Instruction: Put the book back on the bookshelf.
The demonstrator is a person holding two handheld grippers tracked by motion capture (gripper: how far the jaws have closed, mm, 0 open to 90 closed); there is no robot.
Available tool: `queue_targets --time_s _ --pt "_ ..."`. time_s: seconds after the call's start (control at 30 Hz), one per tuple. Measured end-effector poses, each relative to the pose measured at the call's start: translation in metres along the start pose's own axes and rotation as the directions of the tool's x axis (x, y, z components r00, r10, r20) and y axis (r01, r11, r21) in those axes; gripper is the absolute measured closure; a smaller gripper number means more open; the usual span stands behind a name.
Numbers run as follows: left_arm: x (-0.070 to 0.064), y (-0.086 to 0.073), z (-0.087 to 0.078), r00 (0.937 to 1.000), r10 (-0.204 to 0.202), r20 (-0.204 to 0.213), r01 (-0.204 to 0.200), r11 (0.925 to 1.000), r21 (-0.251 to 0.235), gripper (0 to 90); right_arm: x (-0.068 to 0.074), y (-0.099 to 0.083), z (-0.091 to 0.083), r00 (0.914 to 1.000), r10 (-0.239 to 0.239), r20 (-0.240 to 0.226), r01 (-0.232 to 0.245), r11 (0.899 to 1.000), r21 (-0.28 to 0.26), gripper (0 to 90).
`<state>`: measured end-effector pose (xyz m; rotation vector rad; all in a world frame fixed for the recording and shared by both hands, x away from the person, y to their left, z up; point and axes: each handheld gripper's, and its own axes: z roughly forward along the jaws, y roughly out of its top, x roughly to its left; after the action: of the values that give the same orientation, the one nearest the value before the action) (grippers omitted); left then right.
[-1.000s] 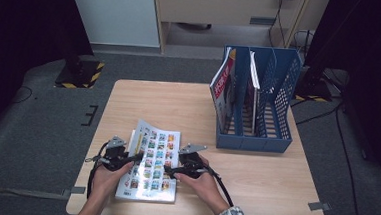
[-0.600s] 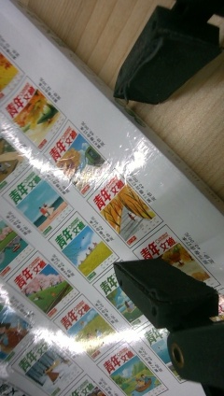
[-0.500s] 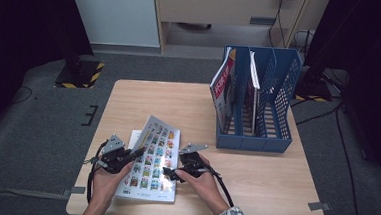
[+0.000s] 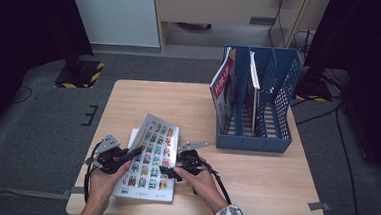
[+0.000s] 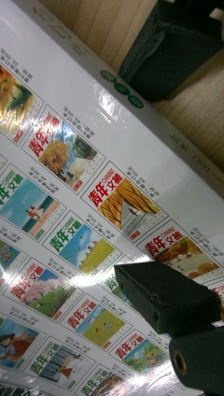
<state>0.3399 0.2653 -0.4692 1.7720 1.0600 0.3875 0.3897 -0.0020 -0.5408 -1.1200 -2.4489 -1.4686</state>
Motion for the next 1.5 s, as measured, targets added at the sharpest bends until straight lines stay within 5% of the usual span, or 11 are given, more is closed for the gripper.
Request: queue_targets --time_s 0.13,0.2,0.3,0.4,0.47,0.7,1.0,1.5 --pt "0.009 -0.007 0.006 0.9996 -0.012 -0.025 0.013 0.9991 0.040 82.7 0.001 0.000 0.000 0.9999 -0.003 0.014 0.003 1.000 -0.003 14.0" --pt "0.013 -0.010 0.008 0.9976 -0.004 -0.070 0.008 0.9985 0.054 77.0 0.002 0.000 0.000 0.9999 -0.005 0.016 0.005 1.000 -0.002 14.0" --pt "0.024 -0.012 0.009 0.9842 0.018 -0.176 -0.004 0.9969 0.079 57.9 0.002 0.000 0.000 0.9998 0.001 0.018 -0.001 1.000 -0.002 14.0" --pt "0.035 -0.016 0.006 0.9725 0.079 -0.219 -0.054 0.9917 0.116 48.4 0.002 0.000 0.000 0.9998 0.002 0.020 -0.002 1.000 -0.003 14.3" --pt "0.040 -0.019 0.007 0.9702 0.074 -0.231 -0.041 0.9886 0.145 39.5 0.002 0.000 0.000 0.9997 0.004 0.023 -0.004 1.000 -0.004 14.8" --pt "0.048 -0.033 0.020 0.9791 0.056 -0.196 0.001 0.9608 0.277 21.2 0.003 -0.001 0.000 0.9988 0.010 0.048 -0.010 1.000 -0.014 20.5" --pt "0.045 -0.037 0.025 0.9917 0.000 -0.129 0.036 0.9610 0.274 17.7 0.000 -0.002 -0.002 0.9980 0.039 0.050 -0.037 0.999 -0.030 25.3" --pt "0.049 -0.043 0.026 0.9929 -0.063 -0.100 0.086 0.9672 0.239 19.2 -0.001 0.002 0.002 0.9980 0.060 0.021 -0.059 0.998 -0.024 15.2"
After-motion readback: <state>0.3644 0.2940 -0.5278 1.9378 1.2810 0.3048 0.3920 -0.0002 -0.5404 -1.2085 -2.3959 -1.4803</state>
